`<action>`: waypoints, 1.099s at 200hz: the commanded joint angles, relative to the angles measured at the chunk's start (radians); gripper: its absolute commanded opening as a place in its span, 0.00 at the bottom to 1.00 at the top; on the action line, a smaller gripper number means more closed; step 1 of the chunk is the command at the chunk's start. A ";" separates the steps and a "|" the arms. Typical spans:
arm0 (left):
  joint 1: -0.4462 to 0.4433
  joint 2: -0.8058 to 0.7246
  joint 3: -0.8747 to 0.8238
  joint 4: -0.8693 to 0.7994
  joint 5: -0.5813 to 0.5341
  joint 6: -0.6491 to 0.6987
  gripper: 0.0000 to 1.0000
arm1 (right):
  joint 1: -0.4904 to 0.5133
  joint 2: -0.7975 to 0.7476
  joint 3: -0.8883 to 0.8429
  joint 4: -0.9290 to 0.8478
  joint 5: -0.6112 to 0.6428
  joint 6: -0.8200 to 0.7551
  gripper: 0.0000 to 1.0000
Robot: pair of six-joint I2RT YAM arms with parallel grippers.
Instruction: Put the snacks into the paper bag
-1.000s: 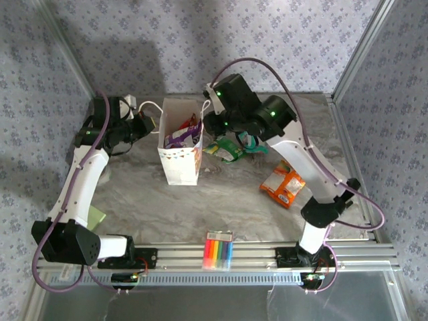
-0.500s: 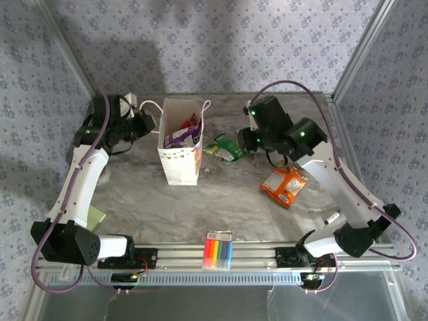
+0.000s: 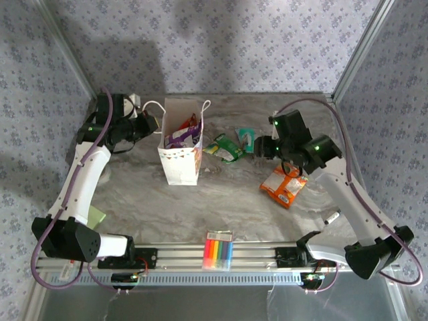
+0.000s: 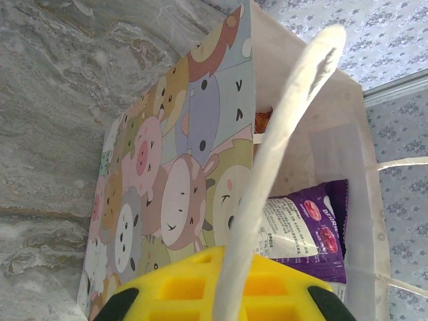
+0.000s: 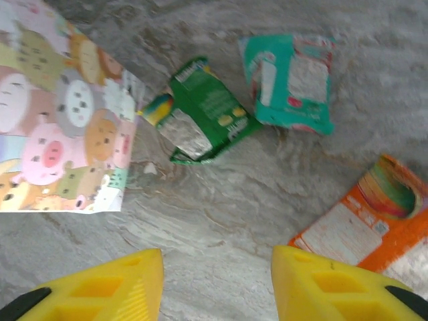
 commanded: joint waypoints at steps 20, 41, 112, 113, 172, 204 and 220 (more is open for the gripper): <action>-0.009 0.009 0.039 -0.031 -0.006 0.006 0.08 | -0.120 -0.137 -0.190 0.037 -0.046 0.101 0.53; -0.019 0.017 0.039 -0.032 -0.010 0.007 0.10 | -0.208 -0.199 -0.275 0.038 -0.080 0.137 0.69; -0.052 0.040 0.059 -0.050 -0.028 0.017 0.11 | -0.522 -0.303 -0.550 0.119 -0.296 0.175 0.72; -0.052 0.040 0.059 -0.051 -0.029 0.018 0.11 | -0.525 -0.304 -0.553 0.121 -0.300 0.174 0.72; -0.055 0.033 0.062 -0.059 -0.041 0.026 0.11 | -0.632 -0.296 -0.691 0.180 -0.347 0.172 0.77; -0.054 0.034 0.062 -0.059 -0.042 0.030 0.12 | -0.677 -0.275 -0.749 0.227 -0.377 0.172 0.79; -0.054 0.036 0.062 -0.059 -0.041 0.033 0.12 | -0.689 -0.253 -0.778 0.263 -0.399 0.173 0.79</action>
